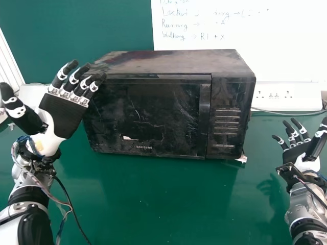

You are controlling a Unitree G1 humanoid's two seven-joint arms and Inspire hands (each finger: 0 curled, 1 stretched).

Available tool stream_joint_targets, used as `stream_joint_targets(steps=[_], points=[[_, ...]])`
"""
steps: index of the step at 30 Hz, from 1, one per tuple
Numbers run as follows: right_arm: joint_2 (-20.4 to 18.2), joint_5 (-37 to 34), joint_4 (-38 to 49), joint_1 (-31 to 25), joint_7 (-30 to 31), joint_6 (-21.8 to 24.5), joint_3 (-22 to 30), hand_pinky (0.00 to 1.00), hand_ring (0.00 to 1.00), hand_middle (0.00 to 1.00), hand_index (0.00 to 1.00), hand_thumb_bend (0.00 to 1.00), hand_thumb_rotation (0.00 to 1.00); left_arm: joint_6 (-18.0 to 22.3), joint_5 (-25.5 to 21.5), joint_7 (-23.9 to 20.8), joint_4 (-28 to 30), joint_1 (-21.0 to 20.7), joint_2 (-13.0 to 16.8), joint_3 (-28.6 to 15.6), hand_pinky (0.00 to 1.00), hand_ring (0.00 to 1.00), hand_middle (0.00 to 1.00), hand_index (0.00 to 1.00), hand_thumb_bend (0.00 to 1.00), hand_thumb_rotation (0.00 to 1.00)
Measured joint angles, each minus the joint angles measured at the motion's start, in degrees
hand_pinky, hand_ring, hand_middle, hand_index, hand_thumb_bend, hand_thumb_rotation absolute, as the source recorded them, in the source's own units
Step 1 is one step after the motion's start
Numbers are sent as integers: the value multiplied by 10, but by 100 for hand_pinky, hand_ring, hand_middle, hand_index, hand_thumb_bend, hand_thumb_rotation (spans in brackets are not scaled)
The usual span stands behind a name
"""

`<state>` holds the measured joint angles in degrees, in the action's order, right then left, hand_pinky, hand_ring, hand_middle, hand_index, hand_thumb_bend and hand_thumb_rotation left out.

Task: Open the door of oven

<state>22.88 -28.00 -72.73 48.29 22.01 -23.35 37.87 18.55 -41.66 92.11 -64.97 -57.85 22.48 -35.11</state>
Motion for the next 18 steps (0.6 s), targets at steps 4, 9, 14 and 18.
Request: stream_joint_targets(steps=[4,9,14,18], points=[[0,0,0,0,0,0,0,89,86,91,86,96,95,16,5,0,-10,-1,-4,0,40,57,66,67,96,89],[0,0,0,0,1,0,0,92,89,93,86,96,95,17,23,0,-13,-2,-5,5,42,60,68,66,98,92],[0,0,0,0,1,0,0,91,90,94,86,98,96,10,33,0,-19,-7,-6,11,48,64,71,67,97,87],[0,0,0,0,3,-1,0,92,92,95,90,100,95,3,40,-2,-28,-12,-7,15,50,67,72,67,96,86]])
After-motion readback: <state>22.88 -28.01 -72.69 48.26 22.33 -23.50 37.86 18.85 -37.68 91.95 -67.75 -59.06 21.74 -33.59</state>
